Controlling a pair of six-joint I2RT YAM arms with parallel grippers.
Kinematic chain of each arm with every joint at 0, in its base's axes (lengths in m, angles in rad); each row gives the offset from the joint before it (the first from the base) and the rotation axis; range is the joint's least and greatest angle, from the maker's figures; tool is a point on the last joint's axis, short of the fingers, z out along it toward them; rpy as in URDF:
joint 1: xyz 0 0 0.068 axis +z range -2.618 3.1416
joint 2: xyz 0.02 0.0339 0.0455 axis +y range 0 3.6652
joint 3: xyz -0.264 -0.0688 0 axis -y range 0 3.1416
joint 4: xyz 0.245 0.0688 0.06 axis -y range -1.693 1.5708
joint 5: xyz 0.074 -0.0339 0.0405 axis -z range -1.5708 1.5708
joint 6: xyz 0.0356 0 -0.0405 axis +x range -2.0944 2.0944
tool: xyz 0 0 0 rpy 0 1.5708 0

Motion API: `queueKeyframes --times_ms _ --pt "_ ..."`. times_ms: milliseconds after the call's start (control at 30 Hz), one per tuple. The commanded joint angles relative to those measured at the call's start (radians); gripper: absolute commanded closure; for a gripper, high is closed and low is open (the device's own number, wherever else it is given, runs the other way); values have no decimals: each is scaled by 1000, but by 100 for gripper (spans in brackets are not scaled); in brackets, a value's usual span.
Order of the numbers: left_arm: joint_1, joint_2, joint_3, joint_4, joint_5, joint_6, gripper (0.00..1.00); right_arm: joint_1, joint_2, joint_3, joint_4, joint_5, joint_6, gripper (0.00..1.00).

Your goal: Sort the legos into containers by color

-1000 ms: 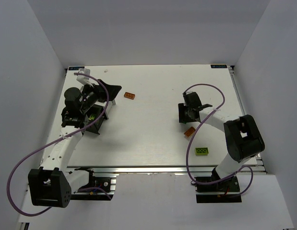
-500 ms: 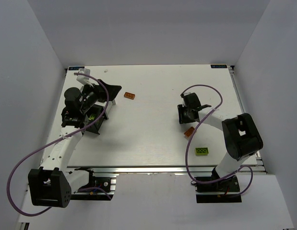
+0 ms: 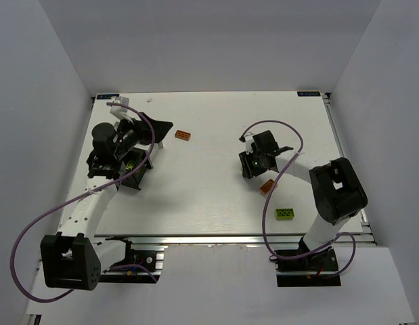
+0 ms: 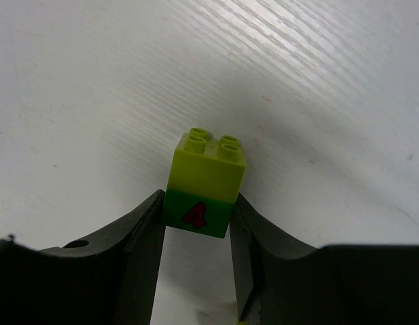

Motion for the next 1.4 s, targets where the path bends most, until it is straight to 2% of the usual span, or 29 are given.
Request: queueKeyframes --times_ms 0,100,233,333,567,767,967,1133,1367 --pt "1 12 1 27 53 -14 2 17 31 32 -52 -63 -84 87" --pt "3 20 -2 43 70 -26 2 23 37 35 -58 -72 -106 82" --pt "-6 38 -11 79 105 -57 2 32 25 46 -75 -91 -147 83" --pt "-38 61 -7 84 131 -71 2 35 -8 63 -110 -157 -221 100" --pt "-167 125 27 -2 130 -23 2 35 -161 44 -105 -269 -305 100" --pt "-278 179 55 -103 76 50 2 35 -276 37 -148 -449 -423 100" --pt "-331 240 64 -118 94 50 2 37 -432 -23 -129 -572 -506 100" --pt "-370 265 64 -114 119 47 2 69 -557 -98 -41 -574 -532 100" --pt "-381 271 56 -80 160 31 2 136 -557 -129 8 -499 -540 100"
